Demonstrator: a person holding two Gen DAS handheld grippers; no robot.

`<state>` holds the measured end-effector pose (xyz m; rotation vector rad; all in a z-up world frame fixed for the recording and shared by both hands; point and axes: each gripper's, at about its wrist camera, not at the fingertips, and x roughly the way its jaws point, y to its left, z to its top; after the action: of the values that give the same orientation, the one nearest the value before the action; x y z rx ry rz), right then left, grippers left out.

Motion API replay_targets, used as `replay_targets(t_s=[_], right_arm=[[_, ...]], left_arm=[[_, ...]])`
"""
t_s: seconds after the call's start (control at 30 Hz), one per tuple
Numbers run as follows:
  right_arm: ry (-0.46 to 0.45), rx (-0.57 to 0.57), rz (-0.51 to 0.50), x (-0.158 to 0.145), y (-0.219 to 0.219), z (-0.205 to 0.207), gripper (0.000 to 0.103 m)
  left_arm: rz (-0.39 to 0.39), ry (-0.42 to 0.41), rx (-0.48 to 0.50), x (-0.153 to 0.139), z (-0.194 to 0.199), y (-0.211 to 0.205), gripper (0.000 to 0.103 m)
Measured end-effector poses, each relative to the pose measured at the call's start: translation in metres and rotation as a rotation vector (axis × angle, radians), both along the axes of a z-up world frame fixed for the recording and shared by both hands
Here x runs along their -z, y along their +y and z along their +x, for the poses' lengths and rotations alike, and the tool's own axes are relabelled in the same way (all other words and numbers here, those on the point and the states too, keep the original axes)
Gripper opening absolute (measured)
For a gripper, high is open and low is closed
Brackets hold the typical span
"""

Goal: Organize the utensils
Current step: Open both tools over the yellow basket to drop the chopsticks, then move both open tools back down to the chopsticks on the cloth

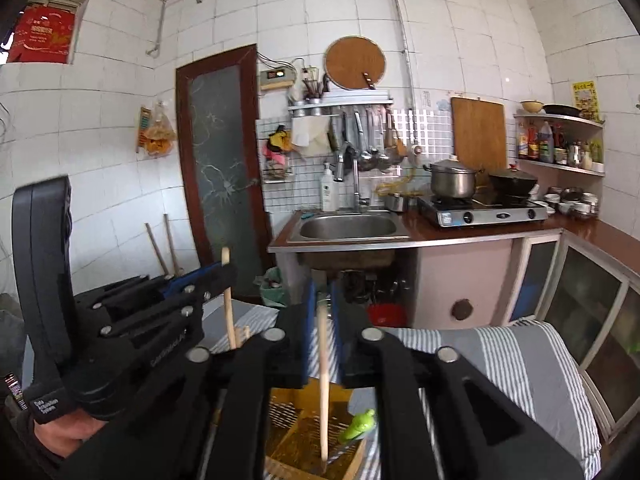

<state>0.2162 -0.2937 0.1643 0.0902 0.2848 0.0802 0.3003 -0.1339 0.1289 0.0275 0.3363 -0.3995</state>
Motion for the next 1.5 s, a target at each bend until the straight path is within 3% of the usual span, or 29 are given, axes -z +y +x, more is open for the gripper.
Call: replay_targets(t_s=[0.03,0.3,0.5,0.7,0.97,1.2,1.5], right_arm=[[-0.013,0.014,0.015,-0.001,-0.003,-0.003,0.061],[-0.043,0.051,0.014,-0.014,-0.015,-0.032,0.061],[-0.002,0.089,-0.004,0.001,-0.033,-0.067,0.061],[0.136,0.119,-0.024,0.058,-0.042,-0.121,0.061],[0.282,0.159,0.029,0.146,-0.044,-0.203,0.061],[0.358,0.136,0.013,0.180,-0.031,-0.255,0.062],[0.385,0.149,0.006,0.191,-0.025,-0.255,0.062]], left_arm=[[-0.006,0.002,-0.002,0.001,0.000,0.003,0.046],[0.013,-0.026,-0.061,-0.010,-0.022,0.030,0.046],[0.065,-0.011,-0.126,0.003,-0.051,0.062,0.046],[0.078,0.072,-0.156,0.050,-0.098,0.096,0.046],[0.117,0.196,-0.131,0.141,-0.184,0.102,0.046],[0.078,0.319,-0.099,0.181,-0.227,0.112,0.046],[0.108,0.355,-0.100,0.196,-0.225,0.109,0.046]])
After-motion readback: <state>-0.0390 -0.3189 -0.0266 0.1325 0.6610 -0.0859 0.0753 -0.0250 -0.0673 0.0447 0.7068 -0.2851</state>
